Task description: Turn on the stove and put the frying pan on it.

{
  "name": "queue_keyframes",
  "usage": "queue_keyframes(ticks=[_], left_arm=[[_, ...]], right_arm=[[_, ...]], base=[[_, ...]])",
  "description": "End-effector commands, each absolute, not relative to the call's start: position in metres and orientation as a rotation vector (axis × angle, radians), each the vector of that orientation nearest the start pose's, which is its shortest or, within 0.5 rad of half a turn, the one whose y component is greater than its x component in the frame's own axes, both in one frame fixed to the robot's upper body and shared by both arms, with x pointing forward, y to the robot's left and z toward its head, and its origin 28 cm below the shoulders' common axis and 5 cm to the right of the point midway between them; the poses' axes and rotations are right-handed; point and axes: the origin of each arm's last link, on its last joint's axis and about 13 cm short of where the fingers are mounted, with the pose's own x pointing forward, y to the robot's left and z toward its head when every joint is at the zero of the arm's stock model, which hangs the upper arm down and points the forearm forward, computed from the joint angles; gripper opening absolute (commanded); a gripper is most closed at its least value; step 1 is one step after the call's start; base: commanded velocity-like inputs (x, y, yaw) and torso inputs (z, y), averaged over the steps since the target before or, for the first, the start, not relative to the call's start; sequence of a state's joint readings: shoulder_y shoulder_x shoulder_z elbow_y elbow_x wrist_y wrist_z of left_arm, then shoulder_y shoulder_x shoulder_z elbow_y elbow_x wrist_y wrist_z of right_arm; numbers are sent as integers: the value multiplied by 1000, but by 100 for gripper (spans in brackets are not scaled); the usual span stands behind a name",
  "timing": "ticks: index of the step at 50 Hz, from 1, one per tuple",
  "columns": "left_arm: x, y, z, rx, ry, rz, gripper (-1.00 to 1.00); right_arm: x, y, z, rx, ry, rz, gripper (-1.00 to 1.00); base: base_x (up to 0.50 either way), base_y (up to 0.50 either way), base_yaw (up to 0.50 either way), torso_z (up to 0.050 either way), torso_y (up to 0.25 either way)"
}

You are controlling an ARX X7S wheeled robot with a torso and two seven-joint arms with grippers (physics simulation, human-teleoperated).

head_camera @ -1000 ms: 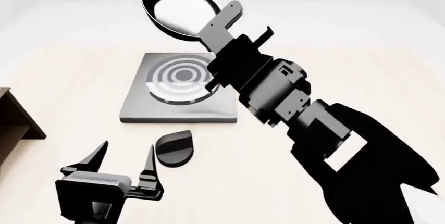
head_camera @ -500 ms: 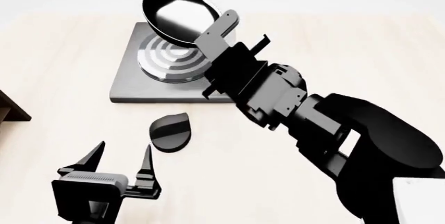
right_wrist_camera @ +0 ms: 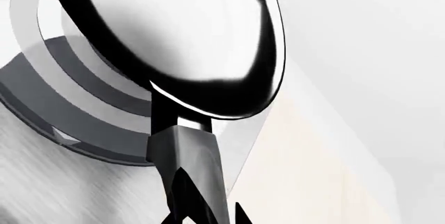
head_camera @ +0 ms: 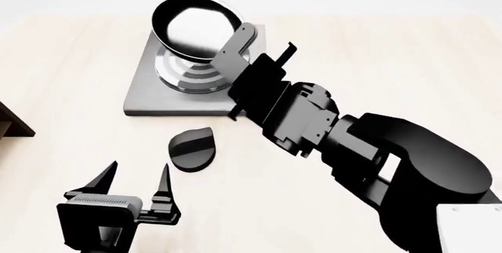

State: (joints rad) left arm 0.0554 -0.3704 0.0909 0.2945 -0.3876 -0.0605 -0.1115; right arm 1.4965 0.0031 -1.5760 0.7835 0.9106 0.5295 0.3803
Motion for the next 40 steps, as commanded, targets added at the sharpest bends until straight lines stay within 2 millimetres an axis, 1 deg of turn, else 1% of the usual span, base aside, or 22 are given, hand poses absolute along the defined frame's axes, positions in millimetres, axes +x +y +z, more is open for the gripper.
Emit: queue_keyframes(ticks=[1,20,40], left_arm=[[198,253,65,-42,-118,-81,100],[199,254,64,-45,-120,-81,100],[198,256,66,-55,-126,-74,100]], right_arm=[[397,1,211,-926,55,184,-100],[395,-3,190,-1011,64,190,-100],[395,-4,183,-1004,81,177,-100]], base=[[0,0,0,0,0],[0,0,0,0,2],[1,0,0,0,1]])
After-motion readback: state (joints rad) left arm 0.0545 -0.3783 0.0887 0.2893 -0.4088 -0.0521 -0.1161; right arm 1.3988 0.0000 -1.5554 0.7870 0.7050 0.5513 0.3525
